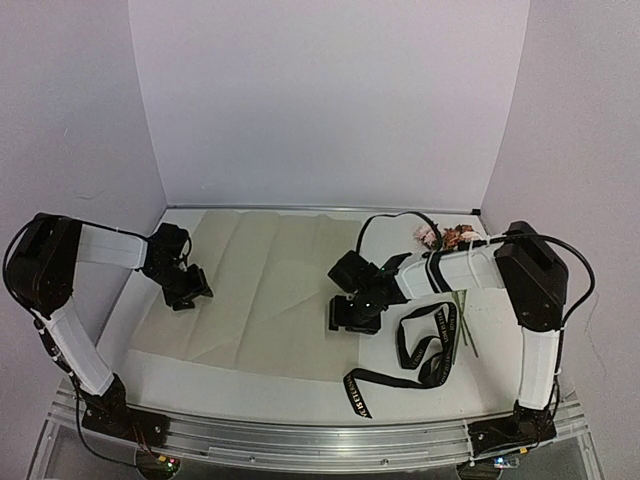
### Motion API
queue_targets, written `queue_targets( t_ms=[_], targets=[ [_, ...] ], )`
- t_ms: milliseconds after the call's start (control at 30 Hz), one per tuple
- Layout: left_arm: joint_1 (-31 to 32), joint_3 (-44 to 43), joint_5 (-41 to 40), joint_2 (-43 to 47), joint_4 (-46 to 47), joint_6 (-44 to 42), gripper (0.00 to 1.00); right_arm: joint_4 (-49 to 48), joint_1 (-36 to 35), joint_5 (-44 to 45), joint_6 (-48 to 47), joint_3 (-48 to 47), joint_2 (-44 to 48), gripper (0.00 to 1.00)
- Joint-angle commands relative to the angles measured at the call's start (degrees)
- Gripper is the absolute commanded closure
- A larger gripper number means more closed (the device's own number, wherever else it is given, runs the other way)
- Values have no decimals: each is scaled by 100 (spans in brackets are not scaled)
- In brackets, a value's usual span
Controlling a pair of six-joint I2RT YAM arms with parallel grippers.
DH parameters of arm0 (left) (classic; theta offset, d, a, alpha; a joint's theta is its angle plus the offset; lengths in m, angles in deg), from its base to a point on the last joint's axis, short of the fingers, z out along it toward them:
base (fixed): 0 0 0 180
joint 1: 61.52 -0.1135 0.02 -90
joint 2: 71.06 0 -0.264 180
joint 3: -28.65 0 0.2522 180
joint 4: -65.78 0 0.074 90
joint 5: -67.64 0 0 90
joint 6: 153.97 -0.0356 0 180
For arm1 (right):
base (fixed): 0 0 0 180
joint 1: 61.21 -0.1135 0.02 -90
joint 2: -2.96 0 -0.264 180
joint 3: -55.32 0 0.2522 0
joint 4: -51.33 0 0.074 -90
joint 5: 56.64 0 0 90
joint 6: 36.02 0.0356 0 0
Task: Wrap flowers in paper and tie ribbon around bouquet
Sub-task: Adjust the flattened wrapping paper at the center of the board.
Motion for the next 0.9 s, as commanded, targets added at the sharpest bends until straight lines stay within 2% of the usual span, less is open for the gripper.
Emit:
queue_targets(
  t_ms=[0,100,267,533,700,867],
  targets=[
    [-415,-776,-60,-821,-63,-436,40,226,-776,-31,730,113,119,40],
    [-567,-1502,32,-1436,-164,-530,39,215,-1076,-191,836,-181,8,41],
    [-568,-2618,253,-2197,-263,-579,39,209,-1126,-289,746,-526,0,40],
    [-256,-3411,25,-1844,-778,-1000,32,284,-670,-153,467,-363,857,31],
    [549,-3523,-193,-1555,-871,-1067,29,489,-43,148,233,-23,1436,23],
    [1516,-3334,53,-1737,-517,-773,30,585,467,170,-85,178,1717,22]
  ],
)
